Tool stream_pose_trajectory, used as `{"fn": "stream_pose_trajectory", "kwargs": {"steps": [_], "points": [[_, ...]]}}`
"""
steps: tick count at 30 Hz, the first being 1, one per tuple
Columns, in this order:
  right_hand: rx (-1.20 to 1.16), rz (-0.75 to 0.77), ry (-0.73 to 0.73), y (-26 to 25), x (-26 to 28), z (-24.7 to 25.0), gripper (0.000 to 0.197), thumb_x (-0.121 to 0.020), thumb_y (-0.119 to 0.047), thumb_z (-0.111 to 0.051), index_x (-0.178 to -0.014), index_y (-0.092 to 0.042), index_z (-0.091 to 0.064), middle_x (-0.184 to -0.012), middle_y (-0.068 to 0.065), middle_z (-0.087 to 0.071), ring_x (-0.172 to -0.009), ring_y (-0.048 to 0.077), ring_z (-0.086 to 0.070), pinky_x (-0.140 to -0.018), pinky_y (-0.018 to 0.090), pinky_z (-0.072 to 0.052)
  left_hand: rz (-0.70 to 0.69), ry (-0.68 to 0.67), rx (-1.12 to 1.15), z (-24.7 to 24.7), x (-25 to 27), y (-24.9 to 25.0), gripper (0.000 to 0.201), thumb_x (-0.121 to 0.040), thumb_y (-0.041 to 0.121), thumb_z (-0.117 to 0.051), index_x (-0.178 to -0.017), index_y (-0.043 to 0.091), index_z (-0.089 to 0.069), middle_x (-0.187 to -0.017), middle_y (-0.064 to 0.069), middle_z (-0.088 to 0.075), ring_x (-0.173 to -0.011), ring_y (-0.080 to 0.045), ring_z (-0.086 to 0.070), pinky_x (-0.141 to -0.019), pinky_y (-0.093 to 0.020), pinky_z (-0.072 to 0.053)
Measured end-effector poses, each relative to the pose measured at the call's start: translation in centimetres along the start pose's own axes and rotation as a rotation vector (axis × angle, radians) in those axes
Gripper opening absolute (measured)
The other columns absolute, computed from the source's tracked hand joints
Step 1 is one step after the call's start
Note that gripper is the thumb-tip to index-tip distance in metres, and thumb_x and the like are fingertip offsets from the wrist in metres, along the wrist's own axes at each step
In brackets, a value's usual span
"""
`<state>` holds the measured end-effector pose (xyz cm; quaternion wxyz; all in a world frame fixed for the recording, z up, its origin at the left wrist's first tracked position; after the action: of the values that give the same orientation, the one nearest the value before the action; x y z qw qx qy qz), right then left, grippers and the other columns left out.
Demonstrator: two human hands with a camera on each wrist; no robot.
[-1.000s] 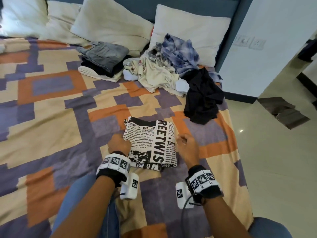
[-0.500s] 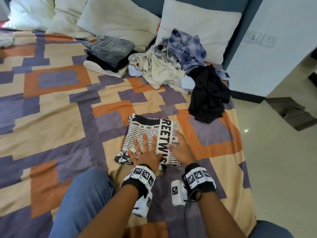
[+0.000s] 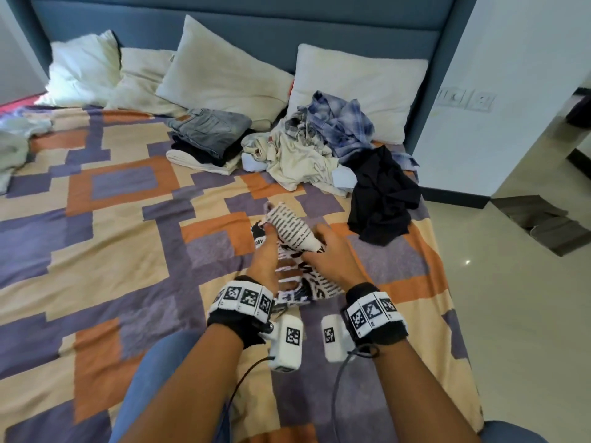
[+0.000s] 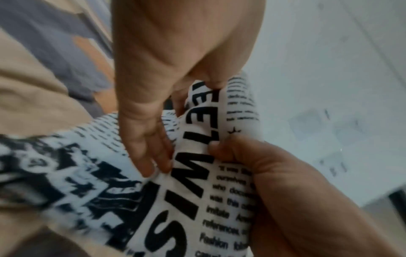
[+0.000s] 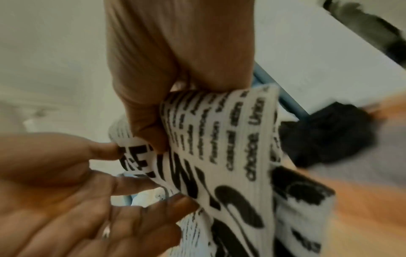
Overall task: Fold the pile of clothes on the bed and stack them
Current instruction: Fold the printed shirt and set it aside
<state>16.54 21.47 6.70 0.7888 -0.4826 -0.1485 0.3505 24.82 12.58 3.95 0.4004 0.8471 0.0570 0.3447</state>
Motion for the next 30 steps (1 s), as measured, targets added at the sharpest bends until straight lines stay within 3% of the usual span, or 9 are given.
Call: {"fn": "stream_pose_trajectory", "kwargs": {"steps": [2,5,8,11,14,17,21,25,30], "points": [[0.288,0.208,0.001,-3.0,0.1,1.5,0.028,-0.078,-0.009,-0.069,-0.099,-0.013,-0.052,-0.091,0.008,-0.064,-0.080,0.021,-0.059,-0.061,0.037,-0.040,-0.014,-0.008,0.084,-0.1,1.1,0.9,0.071,-0.091,0.073,-0.028,-0.103,0.016,-0.068,-0.096,-0.019,-0.073,-0.084,-0.034,-0.069,-0.072,-0.049,-0.056],[0.623,0.388,0.024,-4.9,1.1,2.5,0.034,-0.077,-0.010,-0.068,-0.108,-0.012,-0.055,-0.098,0.012,-0.066,-0.087,0.034,-0.059,-0.060,0.034,-0.034,-0.031,-0.018,0.190,0.5,0.2,0.2,0.073,-0.089,0.074,-0.027,-0.118,0.019,-0.066,-0.119,-0.021,-0.066,-0.105,-0.040,-0.062,-0.096,-0.063,-0.042],[0.822,0.432,-0.094,-1.1,4.8,0.0,0.035,-0.071,-0.006,-0.061,-0.103,-0.015,-0.054,-0.101,0.011,-0.065,-0.087,0.035,-0.063,-0.066,0.041,-0.049,-0.138,0.132,0.049,8.5,-12.6,-8.6,0.077,-0.078,0.084,-0.035,-0.127,0.031,-0.062,-0.145,-0.025,-0.043,-0.104,-0.044,-0.059,-0.093,-0.076,-0.035],[0.896,0.262,-0.261,6.1,9.9,-3.7,0.036,-0.077,-0.008,-0.055,-0.112,-0.017,-0.054,-0.135,0.012,-0.056,-0.121,0.031,-0.057,-0.092,0.050,-0.048,-0.017,0.207,-0.228,10.4,-10.6,-11.4,0.074,-0.067,0.069,-0.069,-0.113,0.012,-0.070,-0.110,-0.018,-0.071,-0.098,-0.039,-0.068,-0.090,-0.062,-0.050],[0.684,0.038,-0.353,9.8,13.7,-4.3,0.034,-0.090,-0.015,-0.057,-0.122,-0.024,-0.051,-0.162,-0.007,-0.019,-0.150,0.013,-0.010,-0.119,0.047,-0.010,-0.053,0.402,-0.563,8.3,-0.9,-10.9,0.049,-0.086,0.044,-0.065,-0.109,0.001,-0.067,-0.107,-0.015,-0.070,-0.100,-0.035,-0.065,-0.089,-0.035,-0.048],[0.420,0.020,-0.047,9.4,13.4,-1.2,0.021,-0.092,-0.039,-0.064,-0.111,-0.031,-0.061,-0.144,-0.018,-0.040,-0.139,0.005,-0.024,-0.109,0.035,-0.017,-0.125,0.547,-0.742,7.5,0.7,-10.0,0.054,-0.090,0.044,-0.061,-0.124,0.002,-0.058,-0.120,-0.020,-0.063,-0.114,-0.038,-0.057,-0.099,-0.041,-0.044],[0.135,-0.238,0.435,11.1,11.8,2.9,0.020,-0.092,-0.026,-0.066,-0.108,-0.014,-0.062,-0.108,0.002,-0.065,-0.104,0.022,-0.060,-0.090,0.040,-0.049,-0.123,0.595,-1.002,6.5,-0.3,-7.2,0.065,-0.090,0.049,-0.060,-0.134,0.002,-0.049,-0.141,-0.025,-0.041,-0.127,-0.043,-0.042,-0.105,-0.048,-0.034],[0.036,-0.638,0.316,13.9,10.0,2.2,0.041,-0.093,-0.044,-0.061,-0.115,-0.009,-0.058,-0.106,0.006,-0.066,-0.096,0.023,-0.061,-0.086,0.035,-0.050,-0.066,0.505,-1.122,5.9,-2.1,-6.8,0.056,-0.087,0.054,-0.057,-0.113,0.005,-0.061,-0.116,-0.019,-0.064,-0.106,-0.040,-0.058,-0.090,-0.042,-0.048],[0.056,-0.631,0.355,13.9,7.9,1.6,0.024,-0.091,-0.039,-0.066,-0.089,-0.015,-0.060,-0.095,0.007,-0.070,-0.089,0.028,-0.066,-0.083,0.044,-0.055,-0.080,0.597,-1.173,5.1,-2.2,-6.8,0.042,-0.089,0.043,-0.058,-0.110,0.007,-0.063,-0.127,-0.022,-0.050,-0.119,-0.043,-0.044,-0.097,-0.046,-0.040]]}}
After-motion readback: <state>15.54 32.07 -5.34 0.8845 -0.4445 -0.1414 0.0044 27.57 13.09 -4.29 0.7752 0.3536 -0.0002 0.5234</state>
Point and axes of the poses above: each hand's wrist, its own x-axis away from the middle knuckle, its own z-axis out of the back of the hand, y = z × x, the point moved 5 cm from there along -x, towards the middle knuckle
